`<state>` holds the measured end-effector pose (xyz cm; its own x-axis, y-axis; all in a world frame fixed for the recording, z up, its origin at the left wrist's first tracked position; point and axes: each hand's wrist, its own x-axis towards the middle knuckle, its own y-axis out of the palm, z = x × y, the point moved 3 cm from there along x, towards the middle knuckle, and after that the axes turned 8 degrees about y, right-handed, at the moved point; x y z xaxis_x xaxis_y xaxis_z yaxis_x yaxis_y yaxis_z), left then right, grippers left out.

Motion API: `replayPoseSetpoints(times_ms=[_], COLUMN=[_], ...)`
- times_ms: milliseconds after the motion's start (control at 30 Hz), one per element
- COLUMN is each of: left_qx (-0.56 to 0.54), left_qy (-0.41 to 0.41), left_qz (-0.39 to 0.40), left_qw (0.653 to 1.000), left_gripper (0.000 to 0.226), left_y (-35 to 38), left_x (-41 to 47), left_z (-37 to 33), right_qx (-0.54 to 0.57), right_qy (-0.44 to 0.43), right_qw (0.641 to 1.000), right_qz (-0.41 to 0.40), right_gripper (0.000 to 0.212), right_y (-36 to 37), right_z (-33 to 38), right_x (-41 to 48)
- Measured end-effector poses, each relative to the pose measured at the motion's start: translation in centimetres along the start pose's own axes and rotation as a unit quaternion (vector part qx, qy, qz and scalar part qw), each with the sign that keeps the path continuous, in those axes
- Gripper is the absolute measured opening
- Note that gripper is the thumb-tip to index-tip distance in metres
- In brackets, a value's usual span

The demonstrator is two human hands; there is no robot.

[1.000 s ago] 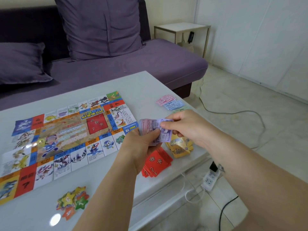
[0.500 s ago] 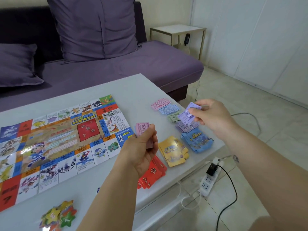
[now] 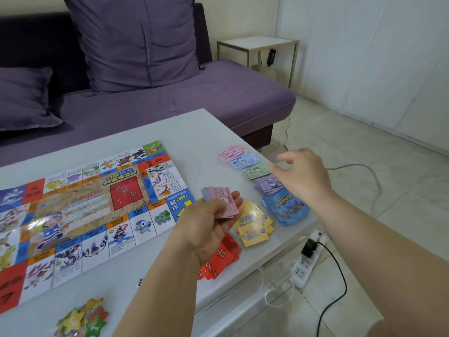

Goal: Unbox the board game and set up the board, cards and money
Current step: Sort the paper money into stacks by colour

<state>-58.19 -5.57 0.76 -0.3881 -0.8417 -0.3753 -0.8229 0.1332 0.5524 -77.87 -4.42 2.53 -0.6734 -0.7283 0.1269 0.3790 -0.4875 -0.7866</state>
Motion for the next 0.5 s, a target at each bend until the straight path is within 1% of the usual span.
replayPoseSetpoints(times_ms=[33, 100, 133, 167, 200, 233, 333, 367, 433, 500], left_qx=[0.017, 0.048, 0.061, 0.072, 0.081, 0.092, 0.118, 0.121, 0.111, 0.079], left_qy=[0.006, 0.02, 0.028, 0.035, 0.04, 0.045, 0.057, 0.059, 0.058, 0.053], left_qz=[0.015, 0.034, 0.039, 0.04, 0.039, 0.037, 0.039, 0.041, 0.048, 0.044], left_qw=[1.0, 0.998, 0.997, 0.996, 0.995, 0.994, 0.991, 0.99, 0.991, 0.994], left_gripper=[0.019, 0.02, 0.019, 0.019, 0.018, 0.018, 0.02, 0.02, 0.016, 0.015], left_y=[0.0, 0.1, 0.1, 0.1, 0.0, -0.1, -0.3, -0.4, -0.3, -0.3], left_x=[0.1, 0.2, 0.2, 0.2, 0.1, 0.1, -0.2, -0.3, -0.6, -0.8], left_z=[0.1, 0.3, 0.3, 0.3, 0.3, 0.2, 0.0, -0.1, -0.3, -0.5], right_qx=[0.04, 0.126, 0.147, 0.152, 0.152, 0.155, 0.172, 0.179, 0.195, 0.207], right_qy=[-0.015, -0.01, 0.008, 0.023, 0.024, 0.02, 0.017, 0.021, 0.025, 0.021], right_qw=[0.999, 0.982, 0.967, 0.954, 0.946, 0.944, 0.949, 0.947, 0.94, 0.938], right_qz=[0.026, 0.143, 0.207, 0.257, 0.286, 0.292, 0.264, 0.267, 0.28, 0.277], right_gripper=[0.036, 0.041, 0.041, 0.037, 0.03, 0.026, 0.022, 0.021, 0.016, 0.011], right_y=[-0.3, -0.5, -0.5, -0.4, -0.2, 0.0, 0.6, 0.6, 0.9, 0.9], right_z=[1.0, 3.0, 3.7, 4.2, 4.3, 4.5, 4.4, 4.4, 4.6, 4.6], right_x=[-0.5, -2.1, -2.9, -3.8, -4.3, -4.6, -4.6, -4.7, -4.8, -4.7])
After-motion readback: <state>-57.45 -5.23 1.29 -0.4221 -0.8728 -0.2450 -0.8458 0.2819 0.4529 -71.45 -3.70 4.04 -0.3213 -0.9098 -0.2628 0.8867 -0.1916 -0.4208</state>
